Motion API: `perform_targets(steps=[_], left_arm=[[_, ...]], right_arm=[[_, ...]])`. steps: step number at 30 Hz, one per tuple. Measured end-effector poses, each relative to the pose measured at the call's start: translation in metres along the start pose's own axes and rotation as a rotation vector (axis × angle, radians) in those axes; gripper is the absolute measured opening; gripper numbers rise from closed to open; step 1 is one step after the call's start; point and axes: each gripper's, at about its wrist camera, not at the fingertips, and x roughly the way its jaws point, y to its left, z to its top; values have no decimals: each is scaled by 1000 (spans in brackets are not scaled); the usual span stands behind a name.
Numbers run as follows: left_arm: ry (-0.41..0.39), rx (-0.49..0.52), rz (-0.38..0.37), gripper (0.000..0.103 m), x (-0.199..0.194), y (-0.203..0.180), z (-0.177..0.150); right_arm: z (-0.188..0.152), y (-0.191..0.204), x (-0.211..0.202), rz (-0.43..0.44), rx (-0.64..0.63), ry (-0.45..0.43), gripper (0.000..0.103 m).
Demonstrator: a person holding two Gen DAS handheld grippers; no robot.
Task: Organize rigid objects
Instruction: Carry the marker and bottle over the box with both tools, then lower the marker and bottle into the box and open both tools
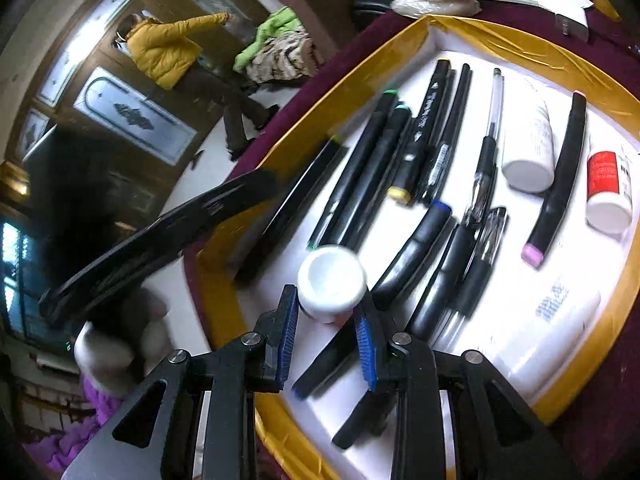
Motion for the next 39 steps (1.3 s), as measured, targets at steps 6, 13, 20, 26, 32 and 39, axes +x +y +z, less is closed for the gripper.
perform_targets(steps=[6,13,20,26,32,39], left_arm=[[-89,51,81,62,-20,-12,-9],[-268,124,234,66,-40,-40,-15],[-708,240,395,103,-96,-104,-51],[-523,227,237,103,-60,-121,-22],[-516,222,351,103,-53,-145,-32],[-414,174,463,103,-39,-151,-42]], right_arm=[[5,2,-6,-137,-18,-77,38],[-16,12,-54,-240,-81,-273,38],[-44,20,-100,-393,-121,-542,67],[-62,12,-99,-461,-98,-557,68],[-88,-3,-111,-496,-72,-560,68],[-99,-7,-110,-514,-74,-541,69]])
